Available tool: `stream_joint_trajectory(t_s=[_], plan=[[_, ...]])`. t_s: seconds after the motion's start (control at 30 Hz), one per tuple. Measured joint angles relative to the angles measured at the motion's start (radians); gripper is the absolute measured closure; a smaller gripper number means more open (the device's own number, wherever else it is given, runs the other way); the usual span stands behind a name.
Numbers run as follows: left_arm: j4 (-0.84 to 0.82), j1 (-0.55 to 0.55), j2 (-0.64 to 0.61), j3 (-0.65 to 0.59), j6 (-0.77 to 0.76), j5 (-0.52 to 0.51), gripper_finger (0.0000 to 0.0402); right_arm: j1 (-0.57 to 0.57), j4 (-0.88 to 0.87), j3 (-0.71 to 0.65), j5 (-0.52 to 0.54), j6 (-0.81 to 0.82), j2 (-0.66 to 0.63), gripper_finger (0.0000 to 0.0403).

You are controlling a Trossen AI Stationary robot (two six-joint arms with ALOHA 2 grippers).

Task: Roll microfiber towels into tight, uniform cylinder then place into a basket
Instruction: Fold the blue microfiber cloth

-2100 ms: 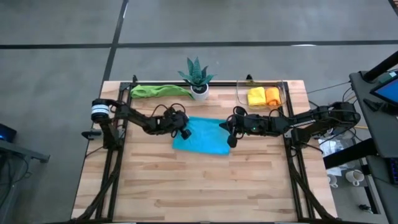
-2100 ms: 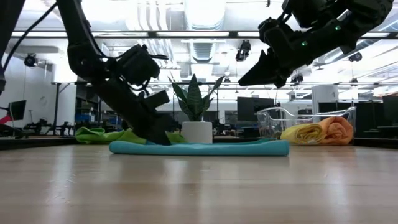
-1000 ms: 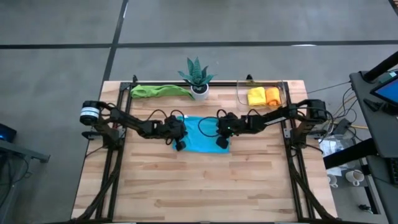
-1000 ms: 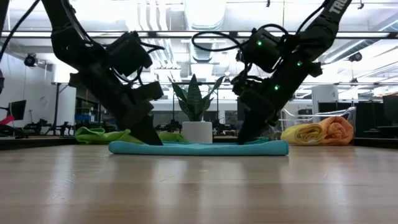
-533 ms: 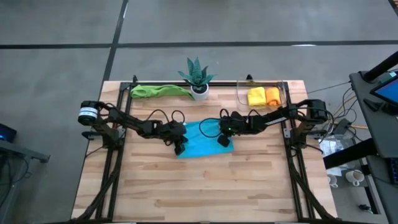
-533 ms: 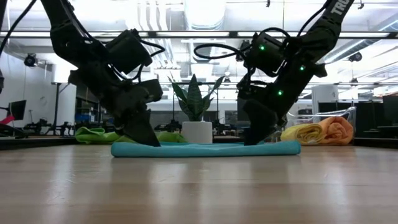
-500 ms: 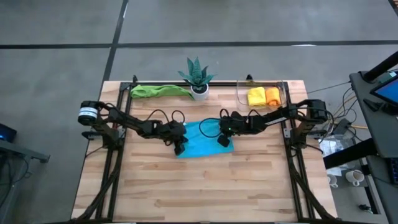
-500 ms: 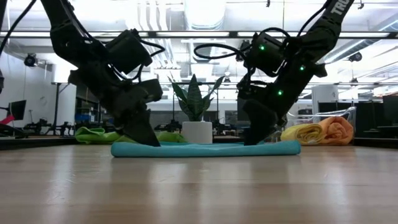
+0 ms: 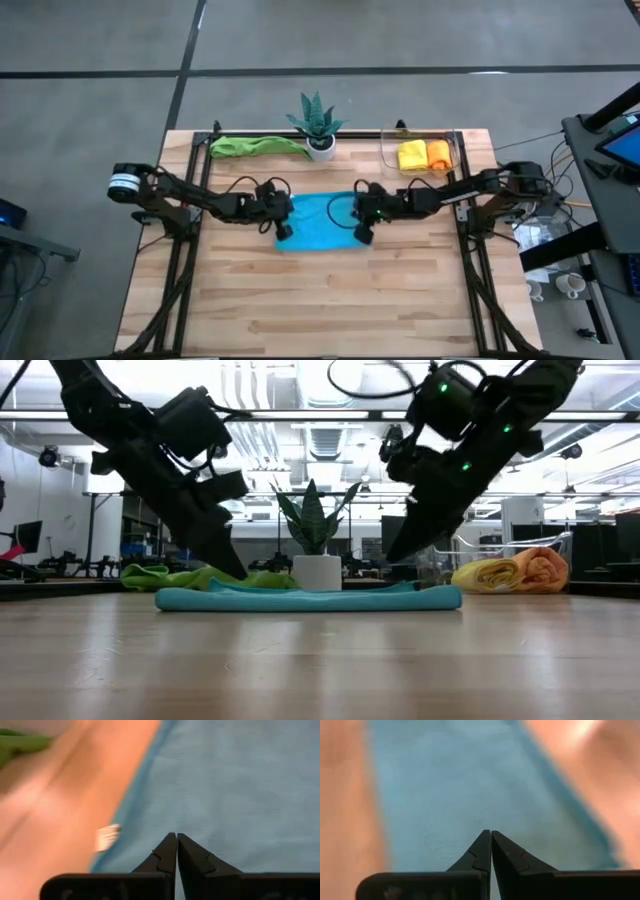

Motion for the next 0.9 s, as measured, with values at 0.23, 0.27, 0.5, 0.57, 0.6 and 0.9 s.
stream_joint_trajectory(t_s=[0.23,0.27,0.5,0.57,0.6,0.9], plan=[[0.009,0.002,0.011,0.0,0.001,-0.147,0.0402,0.062,-0.019,-0.007,-0.139,-0.022,0.031,0.0394],[0.013,0.002,0.016,0.0,0.001,-0.17,0.0402,0.062,-0.023,-0.008,-0.139,-0.022,0.042,0.0394],[0.018,0.003,0.046,0.002,0.01,-0.192,0.0402,0.061,-0.021,-0.002,-0.182,-0.022,0.106,0.0394],[0.01,0.004,0.056,0.002,0.01,-0.19,0.0402,0.061,-0.019,-0.002,-0.185,-0.022,0.117,0.0394],[0.007,0.004,0.061,0.002,0.01,-0.189,0.0402,0.061,-0.017,-0.001,-0.186,-0.022,0.12,0.0394],[0.015,0.028,0.125,0.003,0.03,-0.152,0.0402,0.061,-0.025,-0.001,-0.189,0.014,0.118,0.0394]])
